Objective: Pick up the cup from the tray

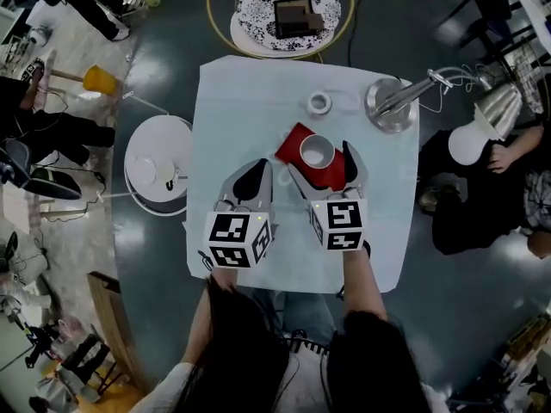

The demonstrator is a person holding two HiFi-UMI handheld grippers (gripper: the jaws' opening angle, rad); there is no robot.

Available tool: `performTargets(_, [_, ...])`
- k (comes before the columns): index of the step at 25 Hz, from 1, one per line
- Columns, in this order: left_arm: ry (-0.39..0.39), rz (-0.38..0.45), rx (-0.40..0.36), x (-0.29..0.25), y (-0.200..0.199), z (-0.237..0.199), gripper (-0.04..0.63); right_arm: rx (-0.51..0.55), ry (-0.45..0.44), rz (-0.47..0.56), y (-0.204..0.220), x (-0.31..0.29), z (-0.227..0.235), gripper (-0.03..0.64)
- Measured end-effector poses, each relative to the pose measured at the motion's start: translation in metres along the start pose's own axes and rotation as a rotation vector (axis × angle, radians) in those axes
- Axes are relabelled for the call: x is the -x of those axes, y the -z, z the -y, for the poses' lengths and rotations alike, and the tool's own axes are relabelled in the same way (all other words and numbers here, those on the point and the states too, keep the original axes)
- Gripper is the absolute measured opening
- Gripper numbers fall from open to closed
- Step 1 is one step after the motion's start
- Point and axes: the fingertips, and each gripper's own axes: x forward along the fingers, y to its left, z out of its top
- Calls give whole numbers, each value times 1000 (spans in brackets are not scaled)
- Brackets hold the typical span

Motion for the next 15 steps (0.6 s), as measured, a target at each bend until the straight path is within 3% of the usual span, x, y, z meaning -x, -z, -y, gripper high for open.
performTargets(4, [-9, -14, 24, -14, 7, -2, 0, -12, -26, -22, 16, -16, 3, 499])
performTargets(8, [-55, -27, -33, -20, 15, -4, 0, 13, -46, -58, 29, -26, 1, 491])
performTargets(10, [-73, -34, -21, -22, 21, -6, 0, 10, -42, -67, 32, -31, 3, 481])
performTargets(15, [-76, -48, 27, -29, 27, -7, 0, -21, -38, -57, 32, -37, 10, 387])
